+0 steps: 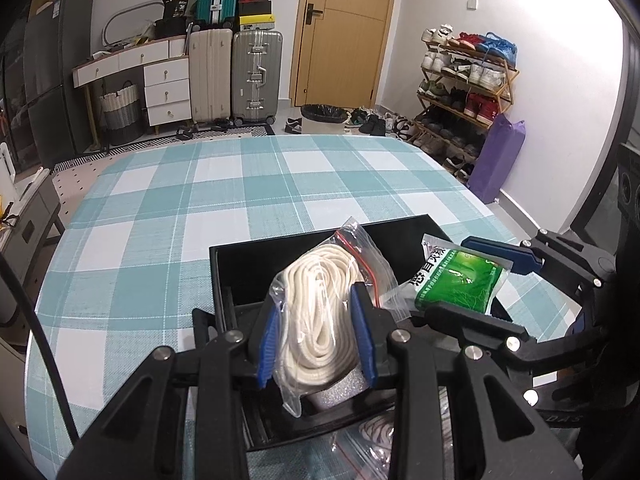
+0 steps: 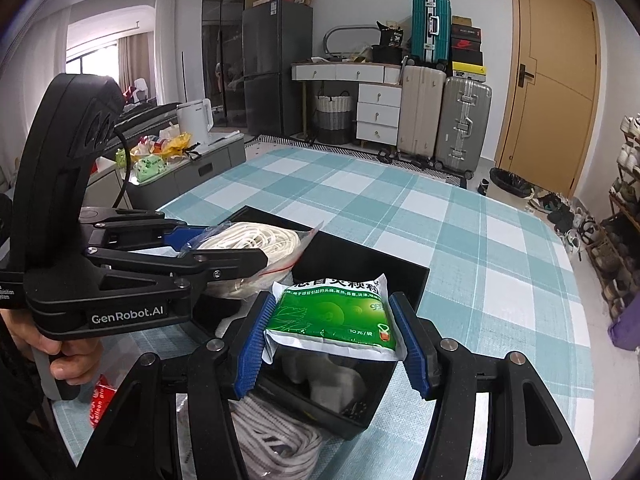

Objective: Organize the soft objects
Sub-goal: 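Carry the rope bag with left tool while right tool carries the sachet over the box, then drop both items into the black box and withdraw both tools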

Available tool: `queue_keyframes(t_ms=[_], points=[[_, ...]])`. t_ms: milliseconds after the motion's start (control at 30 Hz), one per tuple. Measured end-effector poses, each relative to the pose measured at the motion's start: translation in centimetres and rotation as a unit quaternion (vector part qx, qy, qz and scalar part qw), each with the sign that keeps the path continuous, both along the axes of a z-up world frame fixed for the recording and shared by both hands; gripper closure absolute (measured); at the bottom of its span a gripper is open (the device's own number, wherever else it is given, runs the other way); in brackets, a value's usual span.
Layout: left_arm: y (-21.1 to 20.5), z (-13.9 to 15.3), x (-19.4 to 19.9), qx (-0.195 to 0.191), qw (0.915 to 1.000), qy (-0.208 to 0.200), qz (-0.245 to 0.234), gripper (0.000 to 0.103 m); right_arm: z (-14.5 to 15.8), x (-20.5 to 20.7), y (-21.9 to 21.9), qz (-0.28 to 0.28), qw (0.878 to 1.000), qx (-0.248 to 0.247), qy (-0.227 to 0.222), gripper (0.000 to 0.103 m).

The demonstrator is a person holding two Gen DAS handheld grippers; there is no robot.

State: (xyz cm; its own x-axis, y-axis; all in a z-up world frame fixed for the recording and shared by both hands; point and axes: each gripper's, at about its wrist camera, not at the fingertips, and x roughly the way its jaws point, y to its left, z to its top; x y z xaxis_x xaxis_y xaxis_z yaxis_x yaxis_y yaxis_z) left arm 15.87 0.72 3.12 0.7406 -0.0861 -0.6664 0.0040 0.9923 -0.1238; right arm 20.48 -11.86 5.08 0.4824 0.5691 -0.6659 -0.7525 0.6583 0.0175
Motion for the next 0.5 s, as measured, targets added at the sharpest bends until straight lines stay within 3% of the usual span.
queue_keyframes(t_ms=[500], points=[[-0.3, -1.2, 1.0, 0.009, 0.9997, 0.022, -0.01, 0.07, -1.3, 1.2, 0.5, 0.007, 1.0, -0.019, 0.0, 0.044]])
